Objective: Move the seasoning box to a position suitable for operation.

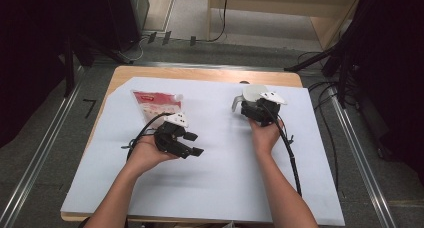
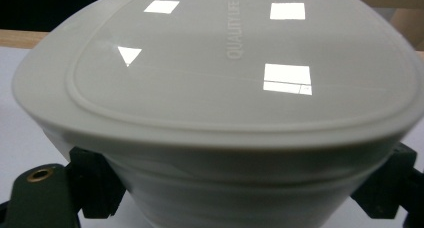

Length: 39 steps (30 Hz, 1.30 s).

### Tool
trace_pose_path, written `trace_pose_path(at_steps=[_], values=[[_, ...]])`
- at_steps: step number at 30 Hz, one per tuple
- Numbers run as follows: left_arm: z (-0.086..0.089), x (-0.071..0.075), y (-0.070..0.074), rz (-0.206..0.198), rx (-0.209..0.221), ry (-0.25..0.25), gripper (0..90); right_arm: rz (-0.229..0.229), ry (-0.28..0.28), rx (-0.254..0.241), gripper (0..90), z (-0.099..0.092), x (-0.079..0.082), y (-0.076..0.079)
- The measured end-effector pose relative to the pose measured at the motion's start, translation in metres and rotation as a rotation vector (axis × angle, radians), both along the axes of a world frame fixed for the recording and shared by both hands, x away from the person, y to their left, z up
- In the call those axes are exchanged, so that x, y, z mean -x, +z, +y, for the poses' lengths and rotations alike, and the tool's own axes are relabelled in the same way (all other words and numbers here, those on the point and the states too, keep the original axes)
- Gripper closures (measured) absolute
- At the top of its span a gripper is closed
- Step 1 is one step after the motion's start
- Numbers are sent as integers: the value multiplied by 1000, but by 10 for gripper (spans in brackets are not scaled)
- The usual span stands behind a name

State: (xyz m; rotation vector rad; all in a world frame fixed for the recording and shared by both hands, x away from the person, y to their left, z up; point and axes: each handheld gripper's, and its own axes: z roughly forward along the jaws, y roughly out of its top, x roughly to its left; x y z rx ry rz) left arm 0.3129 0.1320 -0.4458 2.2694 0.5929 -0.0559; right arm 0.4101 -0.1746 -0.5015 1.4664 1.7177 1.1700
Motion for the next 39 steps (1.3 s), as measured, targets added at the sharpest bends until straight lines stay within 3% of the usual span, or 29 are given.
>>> trace_pose_path(at_steps=[16, 27, 32, 39], values=[[1, 0, 0, 2, -1, 3, 378, 13, 27, 1, 142, -3, 5, 9], [1, 0, 0, 4, 3, 6, 377, -14, 135, 28, 142, -4, 22, 30], [2, -1, 0, 4, 5, 6, 378, -23, 167, 21, 142, -3, 31, 36], [1, -1, 0, 3, -4, 10, 378, -15, 255, 16, 142, 0, 49, 41]])
